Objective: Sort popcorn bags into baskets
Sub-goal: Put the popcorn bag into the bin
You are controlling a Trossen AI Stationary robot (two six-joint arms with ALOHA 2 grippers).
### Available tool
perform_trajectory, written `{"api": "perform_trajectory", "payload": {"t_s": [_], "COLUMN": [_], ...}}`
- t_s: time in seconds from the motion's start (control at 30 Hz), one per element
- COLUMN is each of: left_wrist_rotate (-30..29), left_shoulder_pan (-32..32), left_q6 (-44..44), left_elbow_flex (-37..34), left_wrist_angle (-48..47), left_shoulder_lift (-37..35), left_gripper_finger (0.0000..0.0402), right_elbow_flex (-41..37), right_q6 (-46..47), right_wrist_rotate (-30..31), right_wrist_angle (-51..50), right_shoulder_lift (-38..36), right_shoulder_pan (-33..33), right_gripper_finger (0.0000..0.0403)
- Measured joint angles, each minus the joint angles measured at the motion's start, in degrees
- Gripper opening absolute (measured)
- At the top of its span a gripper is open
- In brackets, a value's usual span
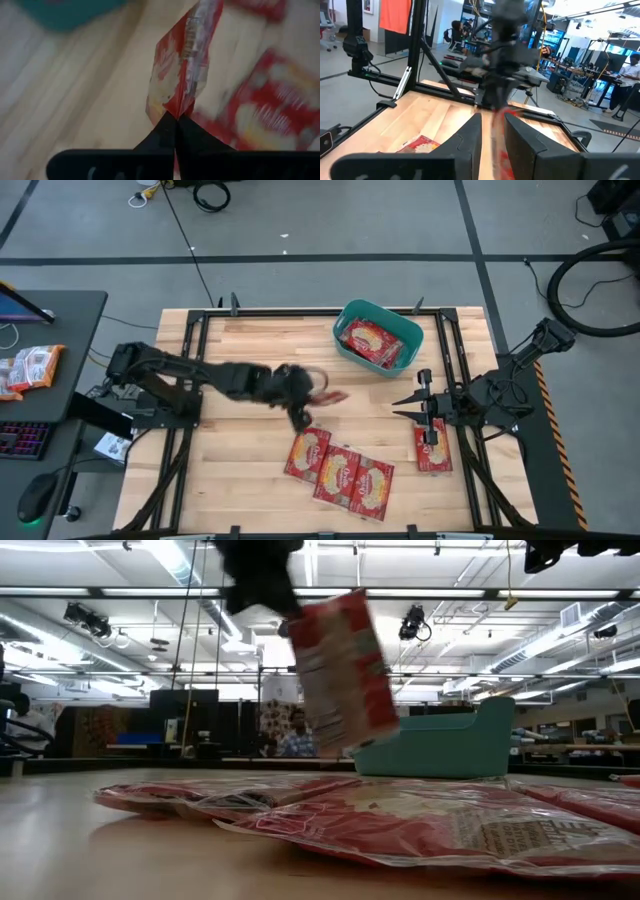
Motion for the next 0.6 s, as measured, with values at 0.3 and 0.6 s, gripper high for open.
{"api": "perform_trajectory", "payload": {"t_s": [0.3, 0.6], "left_wrist_rotate": [10.9, 16.1], "left_shoulder_pan": [13.0, 22.5], "left_q6": [8.6, 10.6], "left_elbow_flex": [0.0, 1.0], "left_wrist_angle": [20.9, 29.3], "left_shoulder_lift": [0.0, 2.6], "left_gripper_finger": [0.0003, 0.0003], "right_elbow_flex": [0.0, 0.0], "right_q6": [-0.5, -1.5], "right_wrist_rotate": [0.0, 0.1], "right_wrist_angle": [-0.2, 0.1], "right_shoulder_lift": [0.0, 0.0], "right_shoulder_pan": [0.0, -0.1], "right_gripper_finger": [0.0086, 0.0086]}}
